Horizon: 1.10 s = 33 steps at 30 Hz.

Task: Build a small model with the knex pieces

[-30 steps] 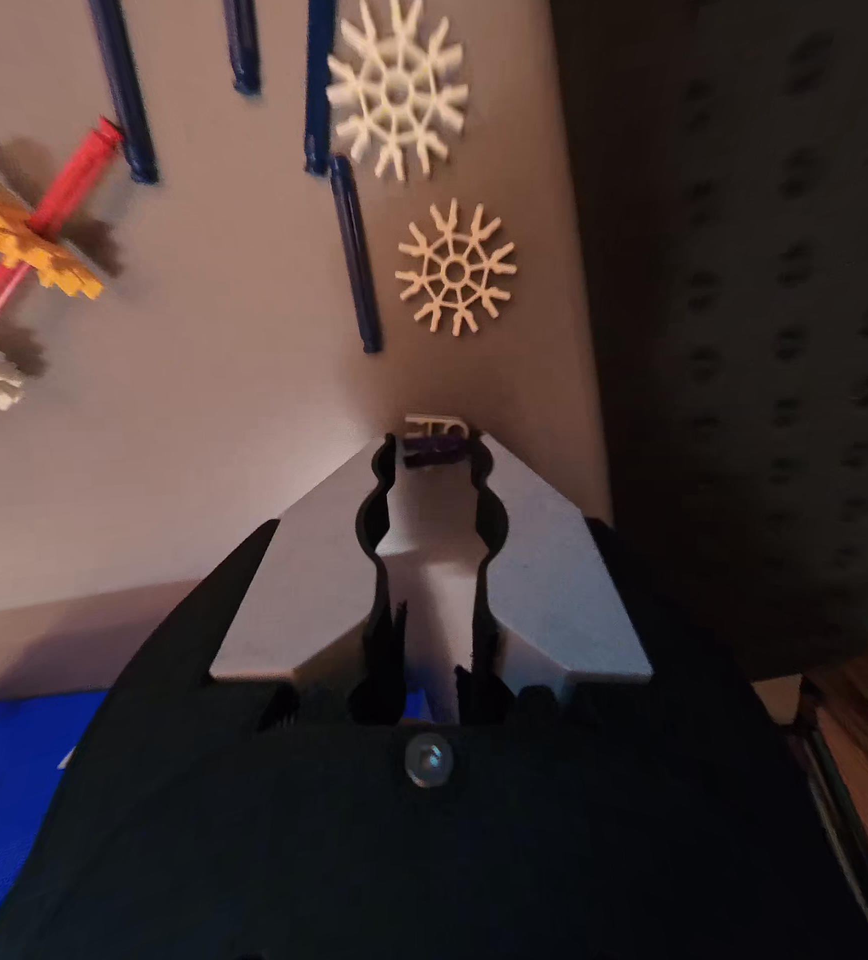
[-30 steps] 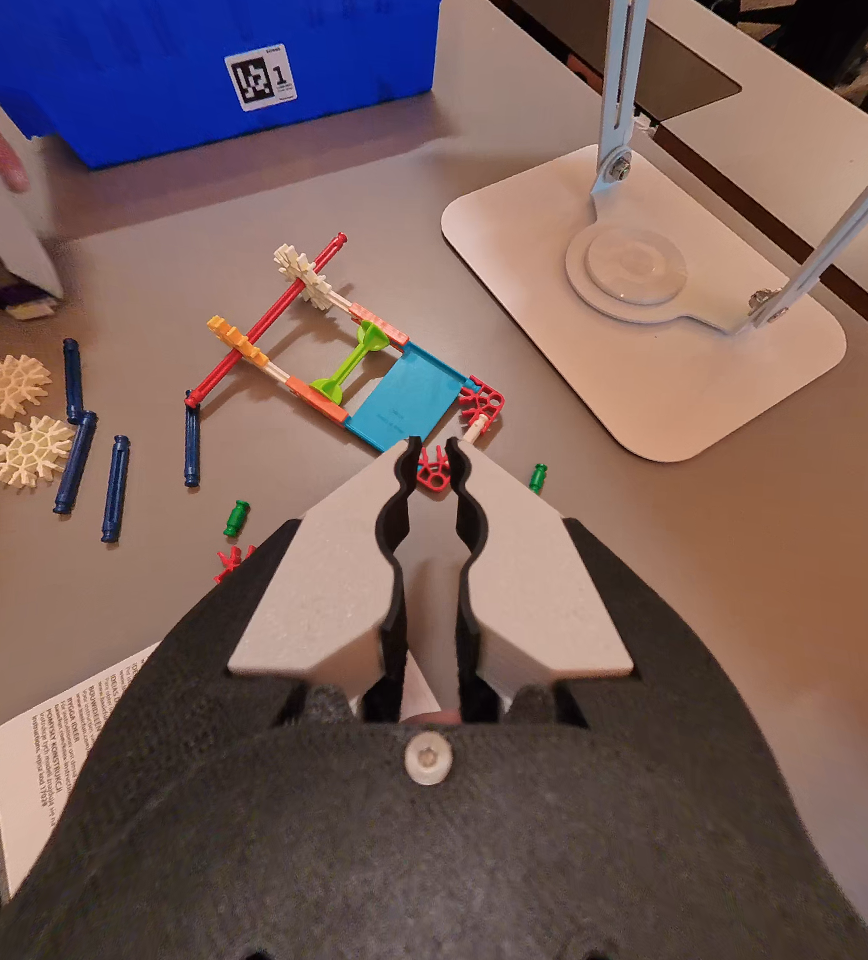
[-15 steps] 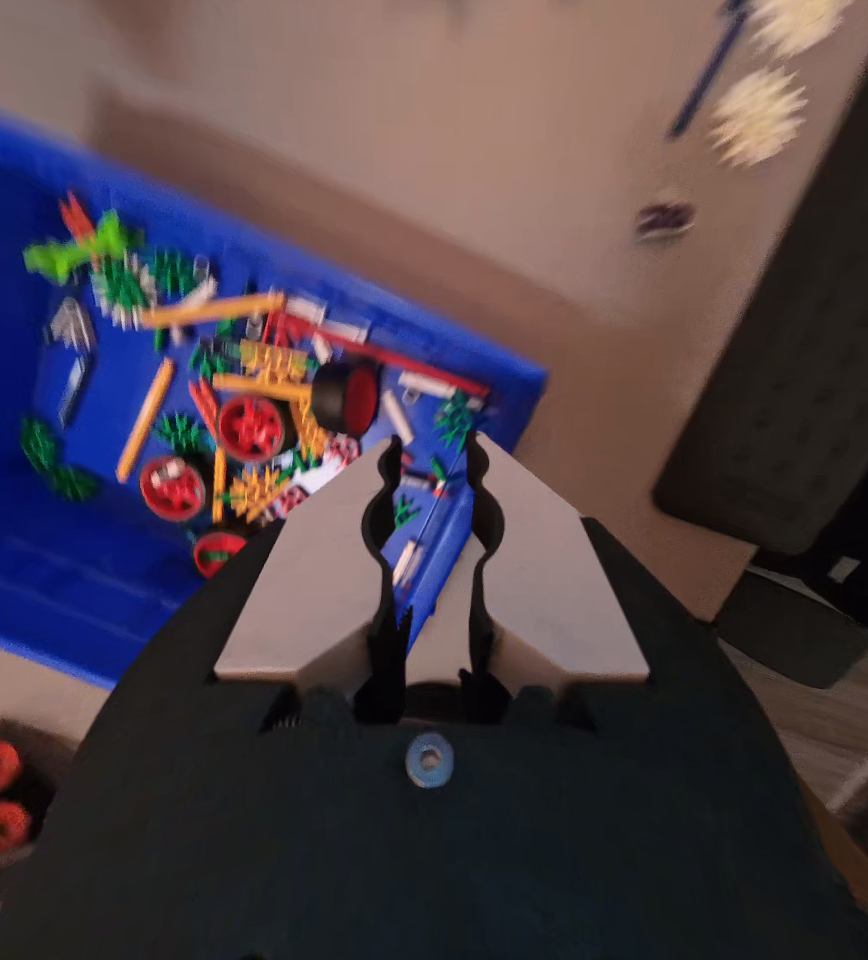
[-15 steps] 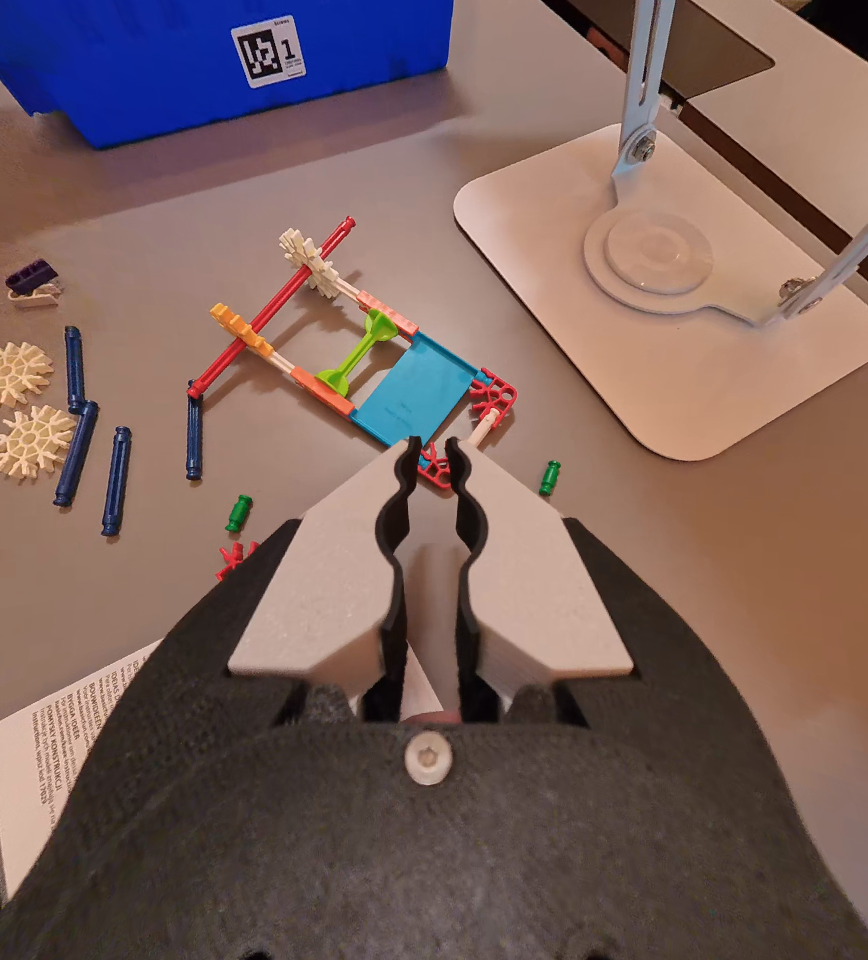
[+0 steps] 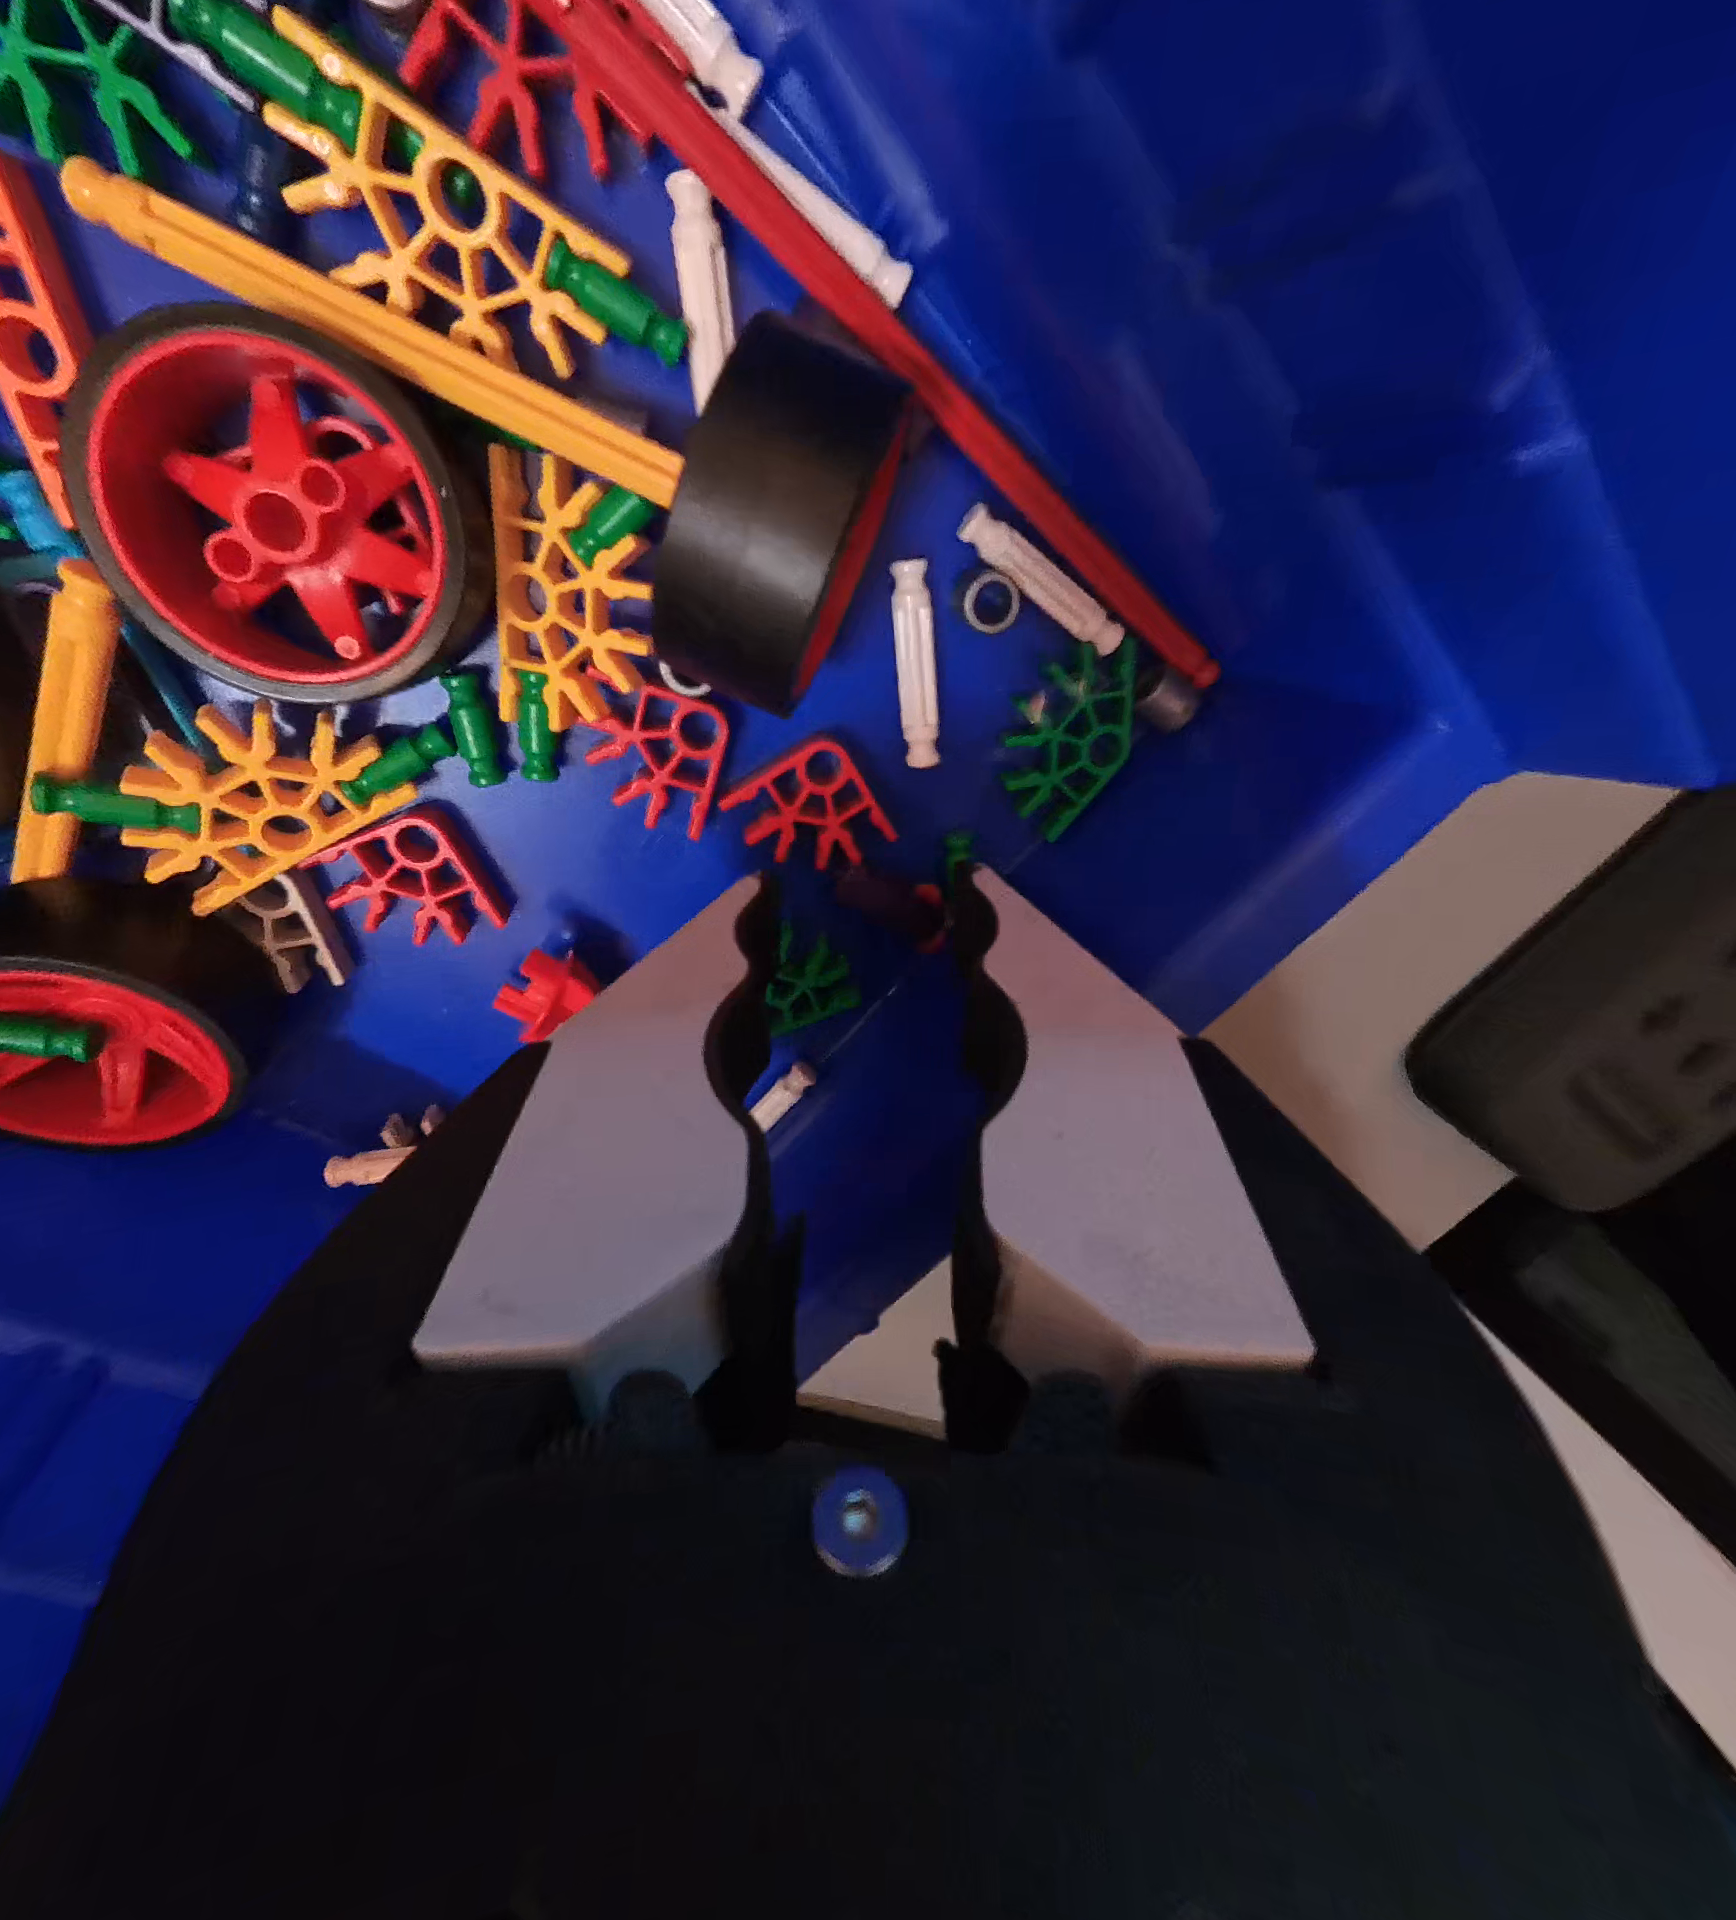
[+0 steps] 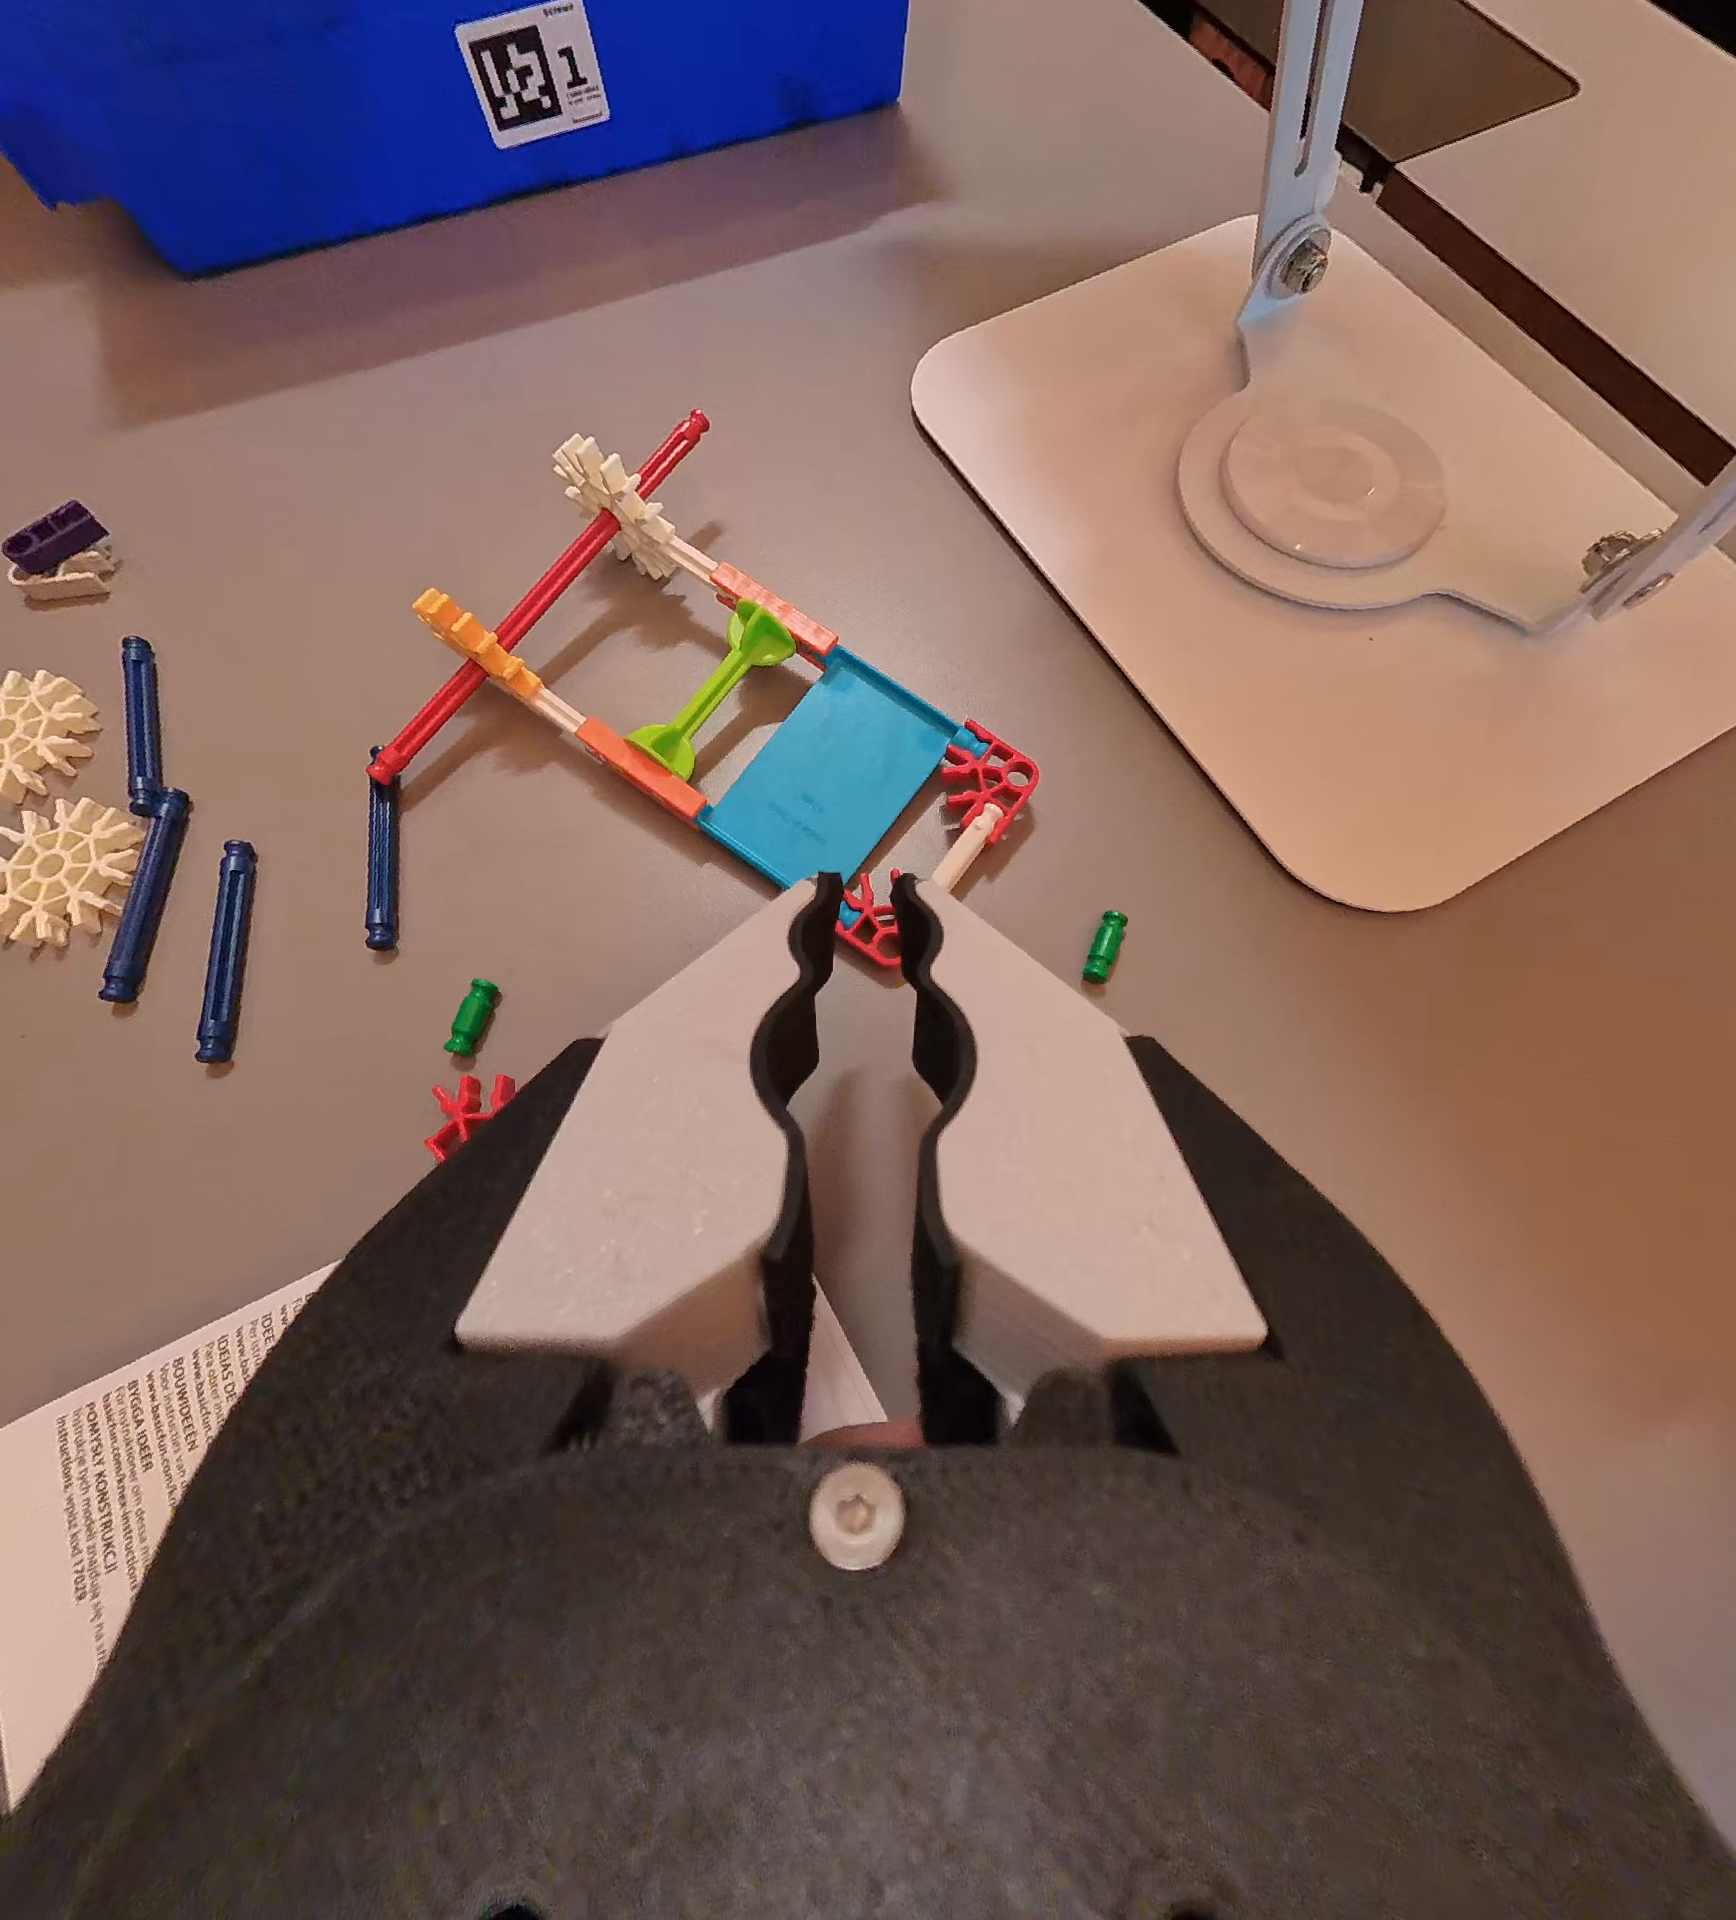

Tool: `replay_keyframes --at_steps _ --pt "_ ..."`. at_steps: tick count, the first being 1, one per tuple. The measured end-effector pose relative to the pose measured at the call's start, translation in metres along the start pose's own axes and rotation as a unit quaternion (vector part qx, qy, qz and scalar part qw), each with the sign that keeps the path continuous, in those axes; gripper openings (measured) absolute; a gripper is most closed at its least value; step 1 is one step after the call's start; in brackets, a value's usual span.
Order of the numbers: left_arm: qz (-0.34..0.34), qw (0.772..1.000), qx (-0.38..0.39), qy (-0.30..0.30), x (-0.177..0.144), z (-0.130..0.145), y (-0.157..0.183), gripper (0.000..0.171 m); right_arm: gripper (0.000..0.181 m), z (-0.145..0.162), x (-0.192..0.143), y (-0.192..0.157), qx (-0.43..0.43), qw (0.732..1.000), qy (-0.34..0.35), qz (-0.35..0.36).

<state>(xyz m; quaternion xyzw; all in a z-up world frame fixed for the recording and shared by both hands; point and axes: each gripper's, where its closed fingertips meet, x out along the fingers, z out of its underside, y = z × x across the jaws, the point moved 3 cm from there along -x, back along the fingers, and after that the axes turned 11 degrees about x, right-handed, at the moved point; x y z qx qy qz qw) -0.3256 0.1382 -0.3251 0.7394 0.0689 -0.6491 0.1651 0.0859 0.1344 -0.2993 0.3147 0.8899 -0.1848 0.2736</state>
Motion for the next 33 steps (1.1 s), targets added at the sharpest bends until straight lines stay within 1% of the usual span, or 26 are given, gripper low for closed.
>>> replay_keyframes --at_steps 3,4,8,10,11,12,14,15,16,18,21,23,24,26,28,29,31,33 --pt "-0.001 1.000 0.005 -0.003 0.000 -0.001 0.000 0.008 0.009 0.000 0.000 0.000 -0.001 1.000 0.000 0.000" --pt "0.000 1.000 0.011 -0.003 0.000 -0.001 0.001 0.005 0.009 -0.001 -0.001 0.000 -0.001 1.000 0.001 0.000" --pt "-0.041 0.998 0.037 -0.018 -0.003 0.002 -0.003 0.004 0.009 -0.002 -0.003 -0.001 -0.002 1.000 0.005 0.001" --pt "-0.062 0.997 0.044 -0.008 -0.016 -0.001 -0.005 0.004 0.009 -0.003 -0.003 -0.001 -0.002 1.000 0.005 0.001" --pt "-0.083 0.995 0.052 0.001 -0.028 -0.004 -0.008 0.004 0.009 -0.002 -0.003 -0.001 -0.002 1.000 0.005 0.001" --pt "-0.102 0.993 0.059 0.020 -0.044 -0.011 -0.009 0.004 0.009 -0.002 -0.003 -0.001 -0.002 1.000 0.005 0.002" --pt "-0.120 0.986 0.081 0.077 -0.079 -0.032 0.001 0.004 0.009 -0.002 -0.002 -0.001 -0.001 1.000 0.003 0.002" --pt "-0.128 0.981 0.107 0.101 -0.094 -0.043 0.011 0.004 0.009 -0.001 -0.002 0.000 -0.001 1.000 0.003 0.002" --pt "-0.122 0.975 0.135 0.125 -0.105 -0.055 0.027 0.004 0.009 -0.001 -0.002 0.000 -0.001 1.000 0.003 0.002" --pt "-0.110 0.967 0.171 0.153 -0.114 -0.078 0.057 0.003 0.009 -0.001 -0.001 0.000 0.000 1.000 0.002 0.002" --pt "-0.098 0.953 0.252 0.136 -0.094 -0.103 0.103 0.004 0.009 0.000 -0.001 0.000 -0.002 1.000 0.001 0.003" --pt "-0.058 0.947 0.290 0.128 -0.070 -0.115 0.133 0.004 0.009 0.000 -0.001 -0.001 -0.002 1.000 0.000 0.003" --pt "-0.049 0.944 0.302 0.122 -0.056 -0.120 0.142 0.004 0.009 0.000 -0.001 -0.001 -0.002 1.000 0.000 0.004" --pt "-0.037 0.943 0.317 0.097 -0.030 -0.120 0.145 0.005 0.009 0.000 -0.001 -0.001 -0.002 1.000 0.001 0.003" --pt "-0.020 0.947 0.302 0.104 -0.014 -0.122 0.145 0.005 0.009 -0.001 -0.002 -0.001 -0.003 1.000 0.002 0.003" --pt "-0.025 0.948 0.298 0.108 -0.009 -0.122 0.143 0.009 0.009 -0.001 -0.002 -0.001 -0.003 1.000 0.002 0.003" --pt "-0.055 0.945 0.305 0.107 -0.004 -0.121 0.137 0.018 0.009 -0.001 -0.002 -0.001 -0.002 1.000 0.002 0.002" --pt "-0.051 0.947 0.297 0.114 -0.011 -0.118 0.135 0.033 0.009 0.000 -0.001 -0.001 -0.002 1.000 -0.001 0.001"
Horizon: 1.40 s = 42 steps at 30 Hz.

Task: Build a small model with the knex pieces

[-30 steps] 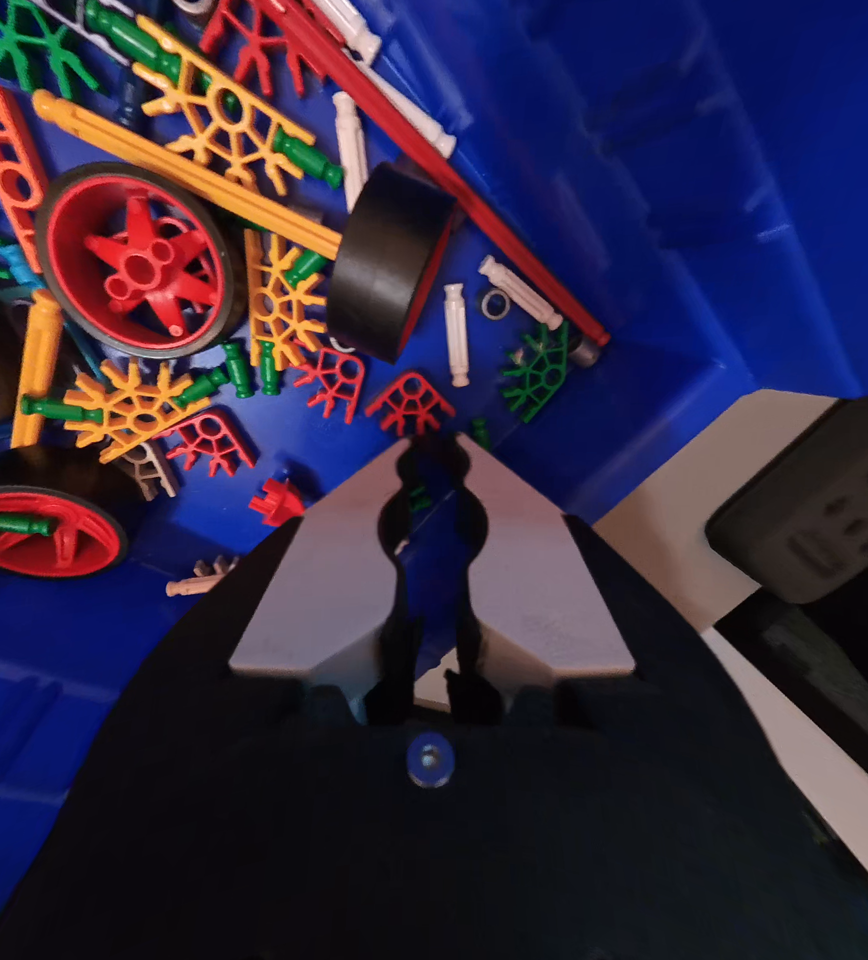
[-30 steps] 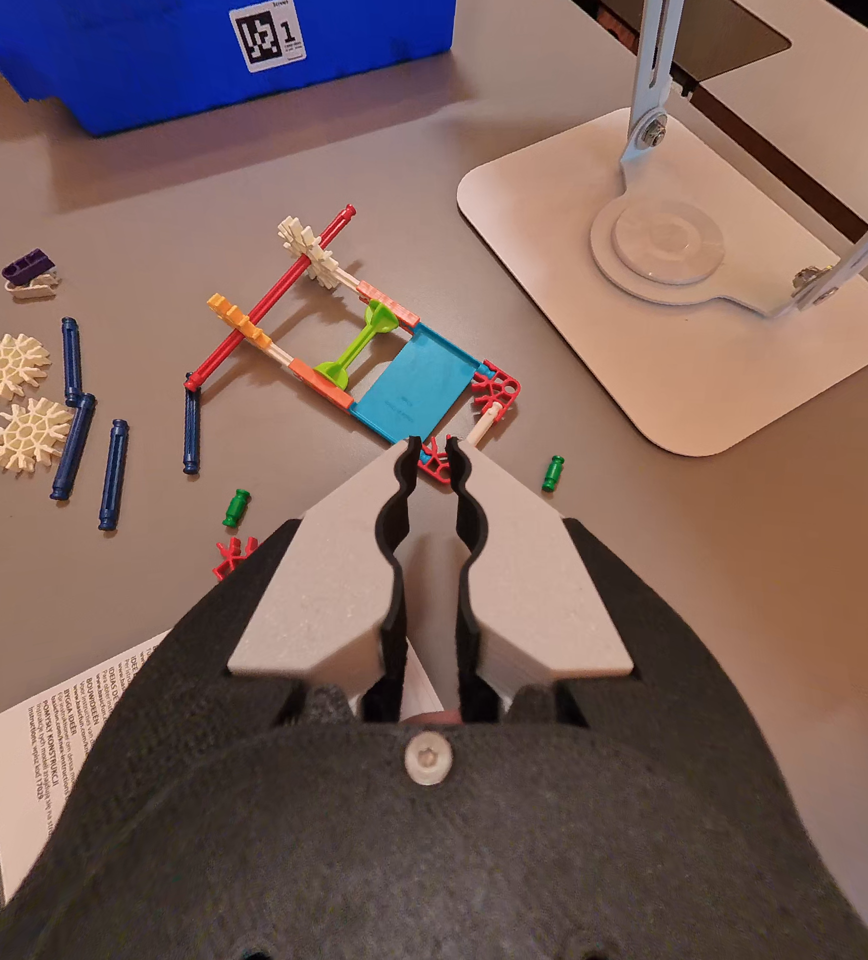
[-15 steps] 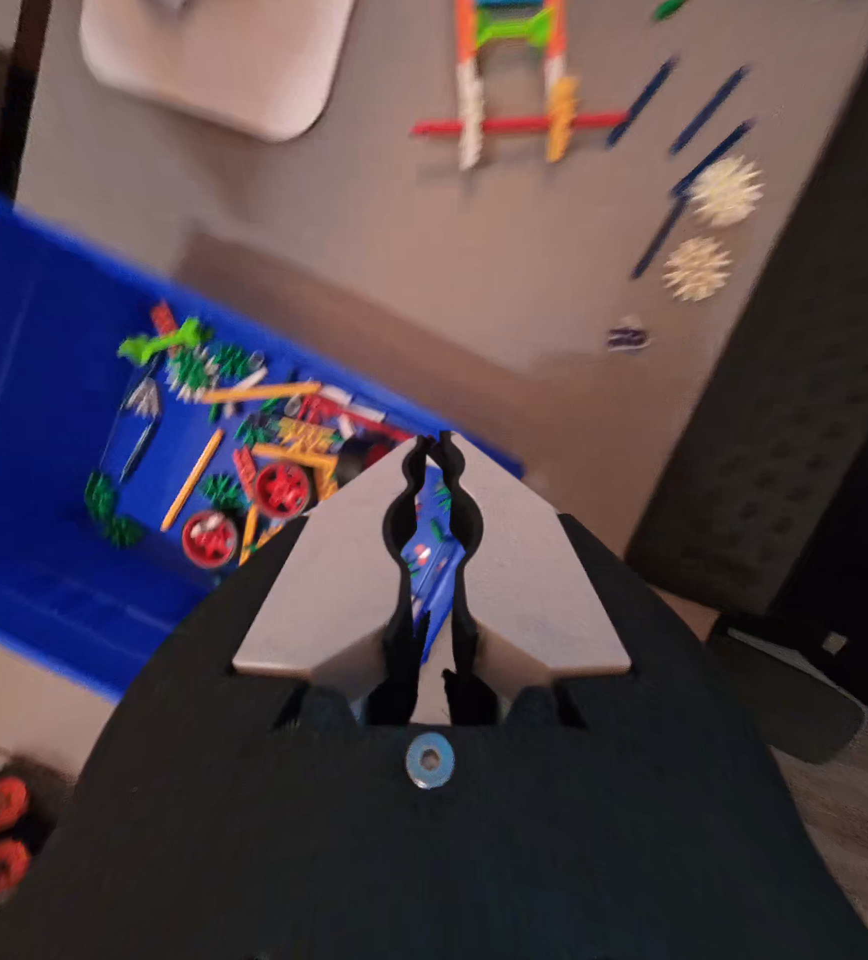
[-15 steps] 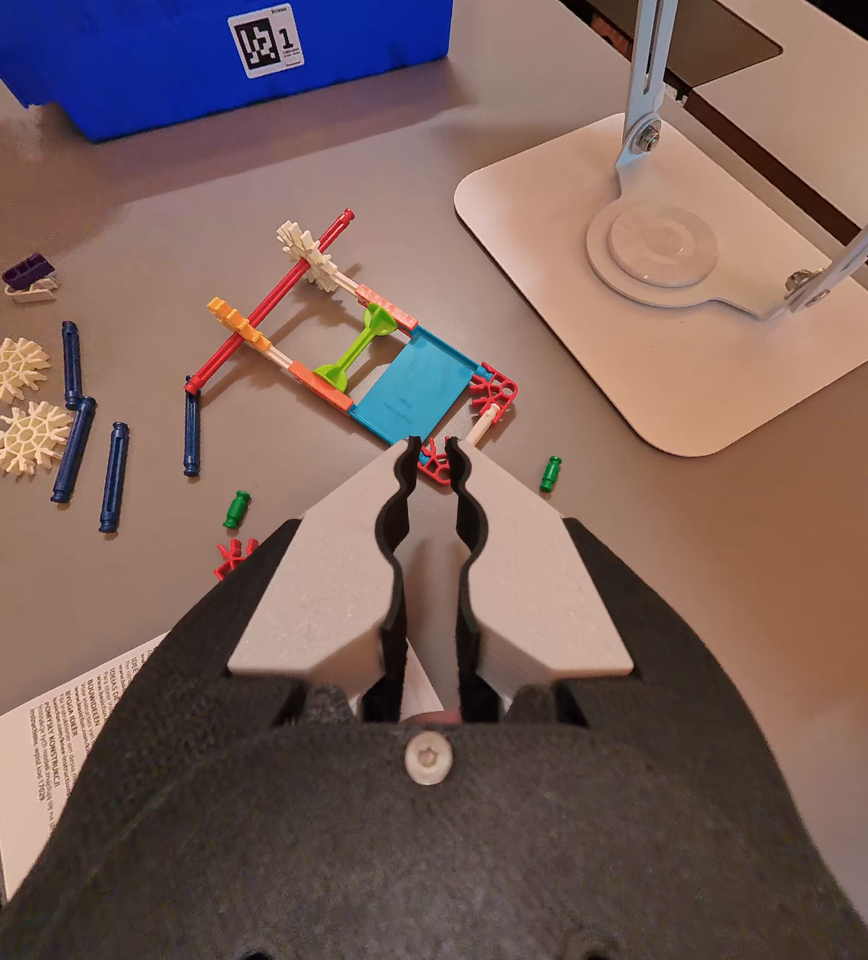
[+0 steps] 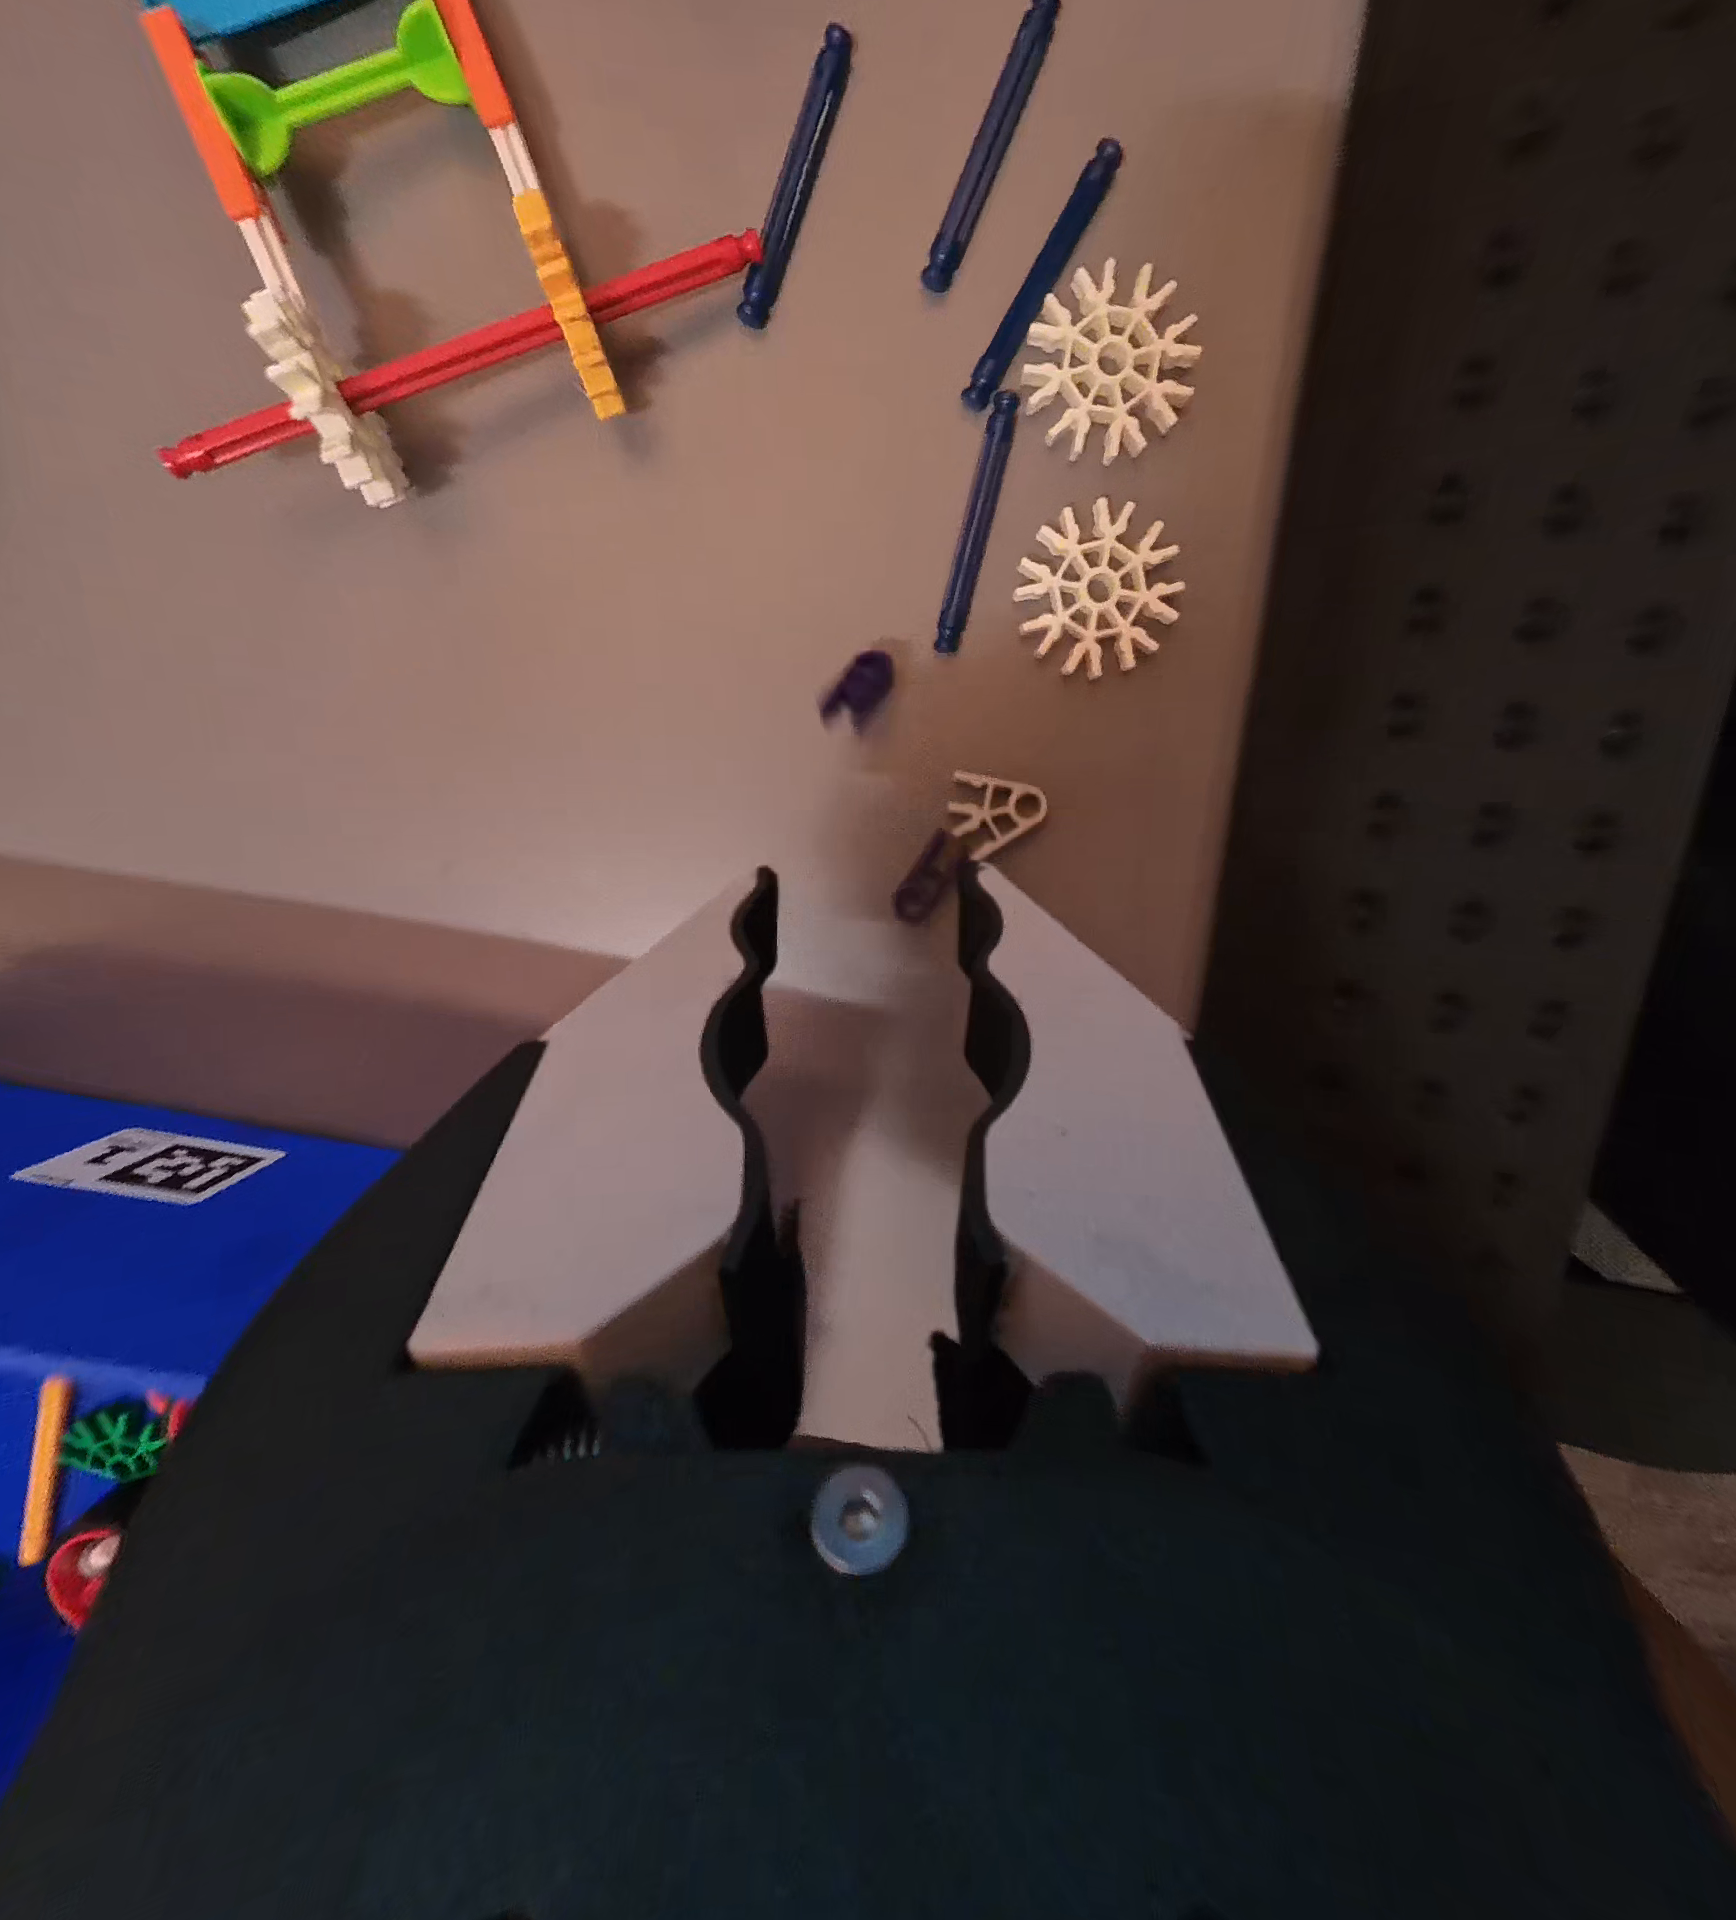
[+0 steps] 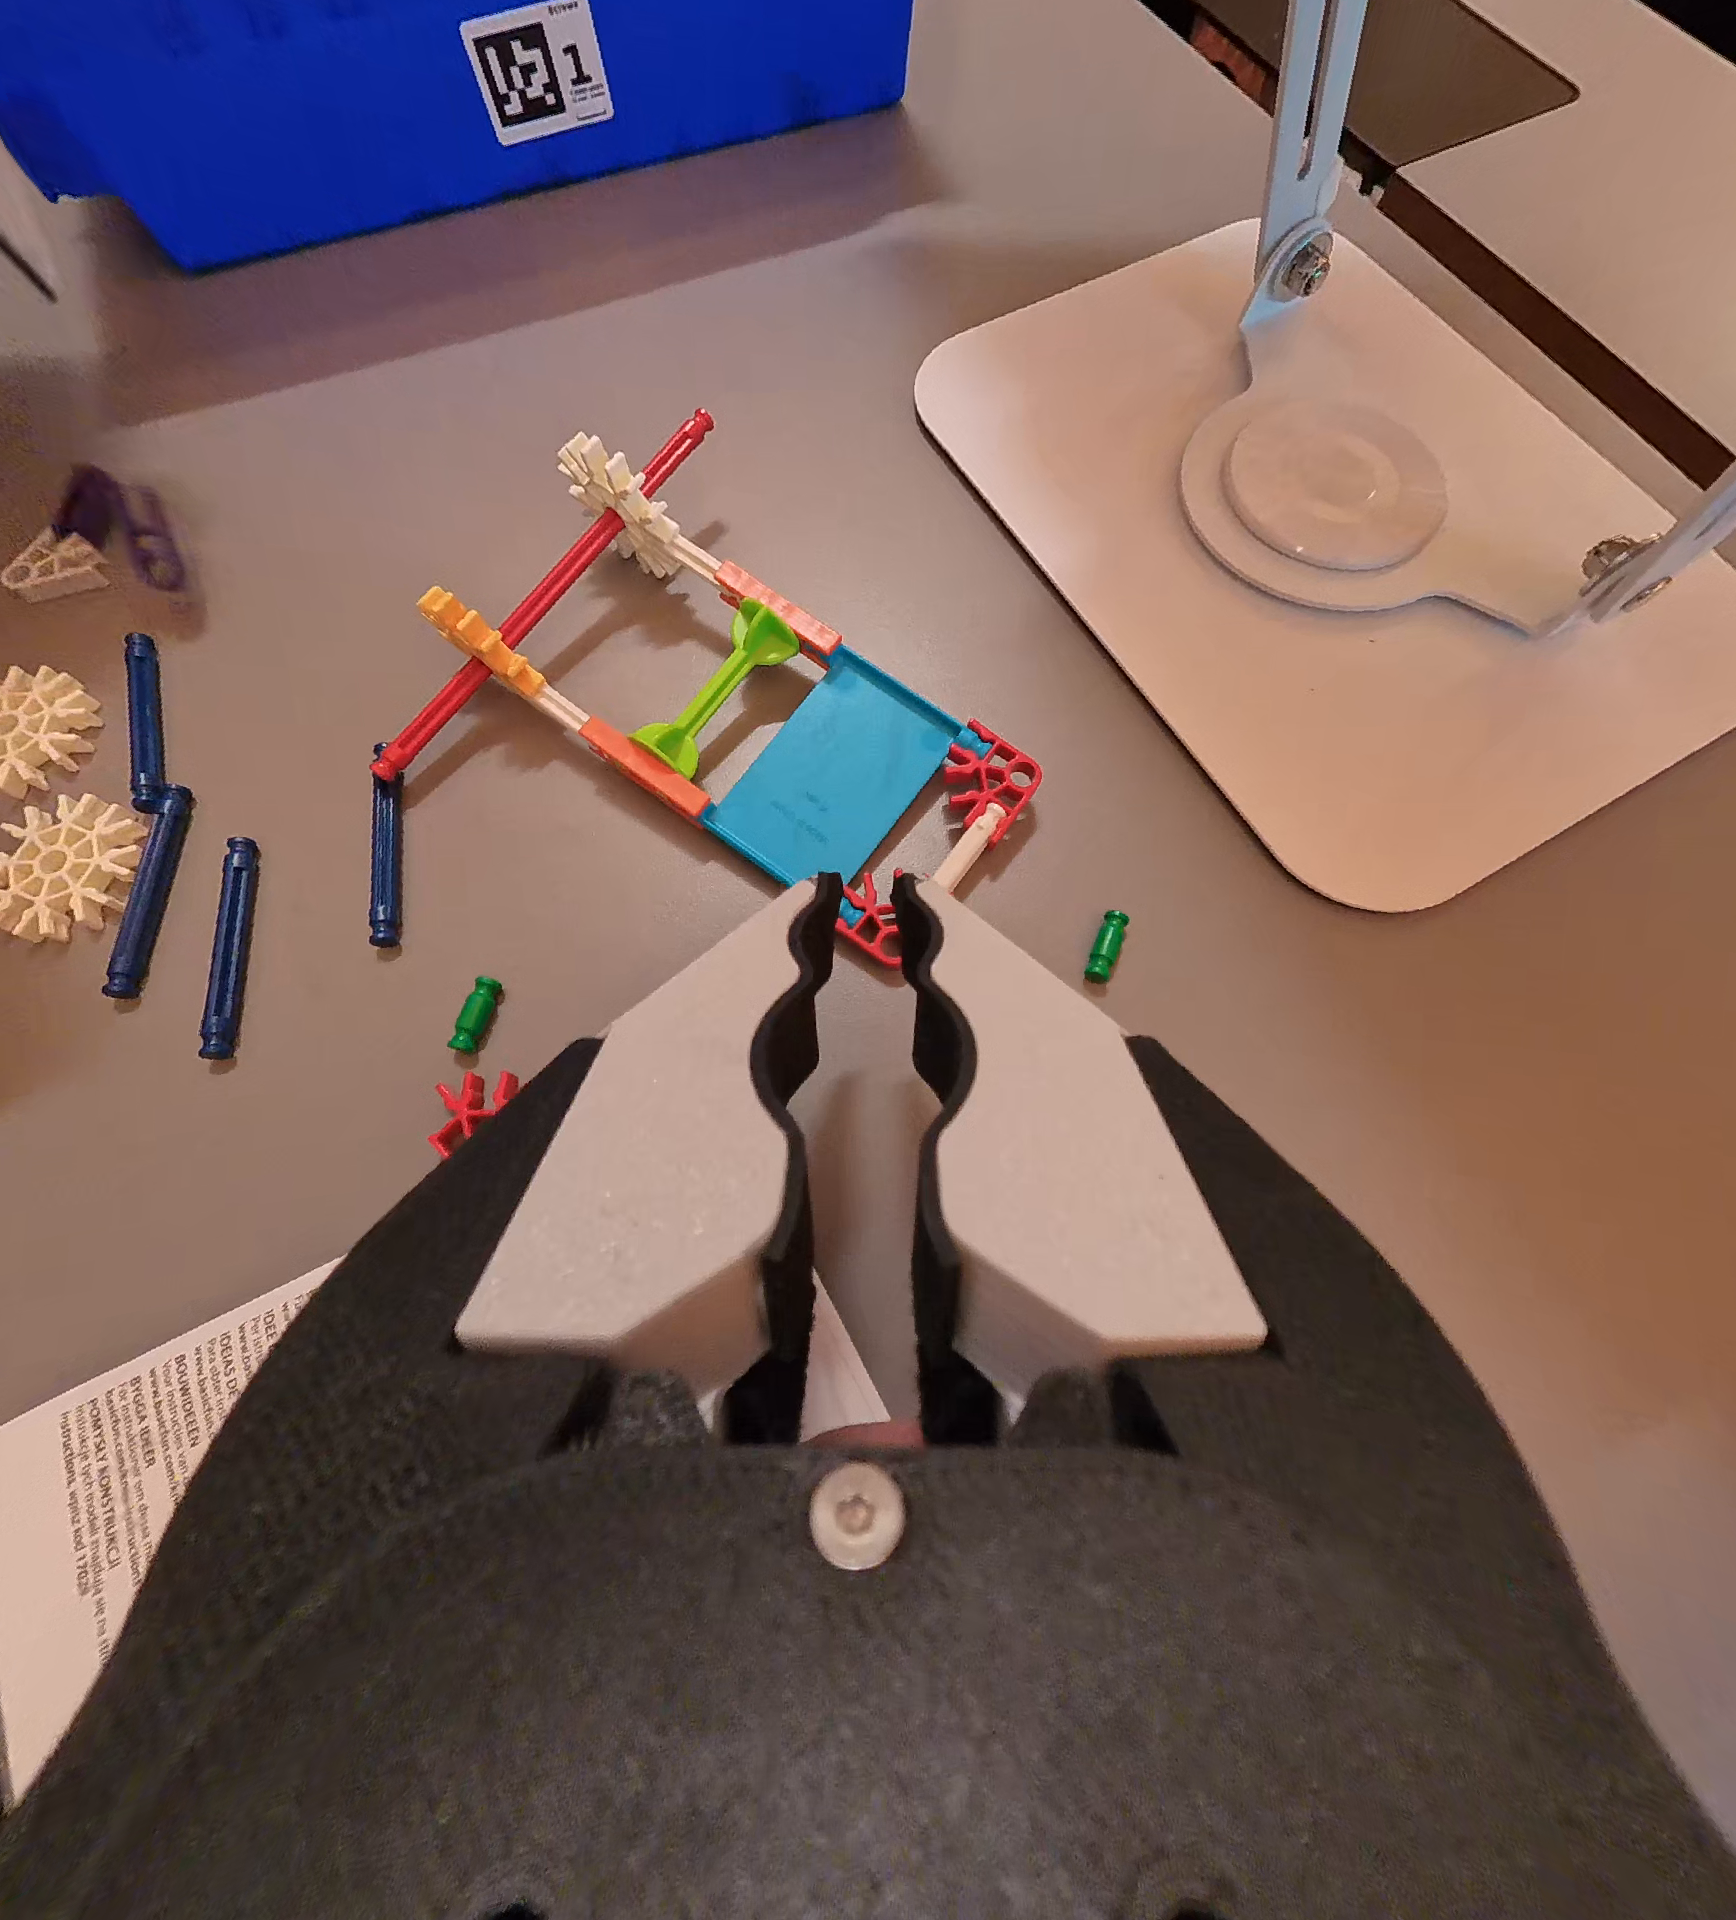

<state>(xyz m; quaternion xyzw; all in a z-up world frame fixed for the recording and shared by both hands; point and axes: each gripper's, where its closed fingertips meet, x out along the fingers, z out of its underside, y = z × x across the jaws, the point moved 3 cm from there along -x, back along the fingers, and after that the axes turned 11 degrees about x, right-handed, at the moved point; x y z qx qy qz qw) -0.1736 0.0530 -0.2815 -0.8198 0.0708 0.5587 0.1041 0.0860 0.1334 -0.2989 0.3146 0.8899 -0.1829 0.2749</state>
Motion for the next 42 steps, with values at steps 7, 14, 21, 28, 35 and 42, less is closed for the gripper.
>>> replay_keyframes --at_steps 7,14,21,28,35,42 --pt "-0.140 0.987 -0.032 0.070 -0.109 0.026 -0.057 0.022 0.009 0.002 0.001 0.003 0.005 1.000 -0.001 0.004" --pt "-0.214 0.969 -0.104 0.060 -0.140 0.101 -0.125 0.021 0.009 0.007 0.007 0.005 0.005 1.000 -0.009 0.004" --pt "-0.166 0.978 -0.127 0.021 -0.078 0.136 -0.161 0.023 0.010 0.013 0.014 0.007 0.011 1.000 -0.027 0.000" --pt "-0.090 0.991 -0.100 -0.008 -0.028 0.139 -0.164 0.030 0.010 0.023 0.022 0.007 0.009 0.999 -0.051 -0.010" --pt "-0.058 0.993 -0.096 -0.035 -0.004 0.152 -0.164 0.027 0.011 0.023 0.021 0.005 0.001 0.999 -0.052 -0.013" --pt "-0.064 0.994 -0.085 -0.021 -0.001 0.148 -0.163 0.000 0.011 0.024 0.021 0.003 -0.007 0.998 -0.055 -0.015"
